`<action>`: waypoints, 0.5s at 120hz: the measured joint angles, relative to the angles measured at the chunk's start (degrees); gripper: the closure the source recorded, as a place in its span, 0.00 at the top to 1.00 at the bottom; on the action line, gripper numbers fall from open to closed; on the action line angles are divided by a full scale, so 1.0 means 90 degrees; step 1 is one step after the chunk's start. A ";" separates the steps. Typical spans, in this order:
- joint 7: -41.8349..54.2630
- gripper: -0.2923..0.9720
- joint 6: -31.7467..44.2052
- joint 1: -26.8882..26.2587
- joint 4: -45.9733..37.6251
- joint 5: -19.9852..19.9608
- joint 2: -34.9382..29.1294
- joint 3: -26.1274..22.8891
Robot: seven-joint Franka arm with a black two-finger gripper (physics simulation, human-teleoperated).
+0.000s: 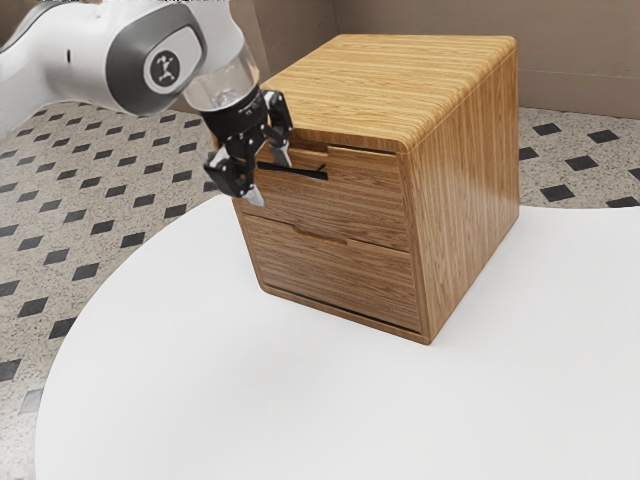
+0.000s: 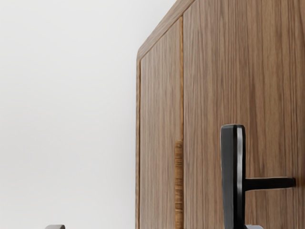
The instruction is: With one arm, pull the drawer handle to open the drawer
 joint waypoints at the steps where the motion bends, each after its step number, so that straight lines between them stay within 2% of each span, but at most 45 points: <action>1: 0.0000 0.59 0.0005 -0.0001 -0.0005 0.0000 0.0000 0.0000; 30: -0.0015 0.56 0.0089 0.0001 -0.0130 -0.0007 -0.0016 0.0006; 60: -0.0052 0.42 0.0114 -0.0028 -0.0318 -0.0019 -0.0178 0.0025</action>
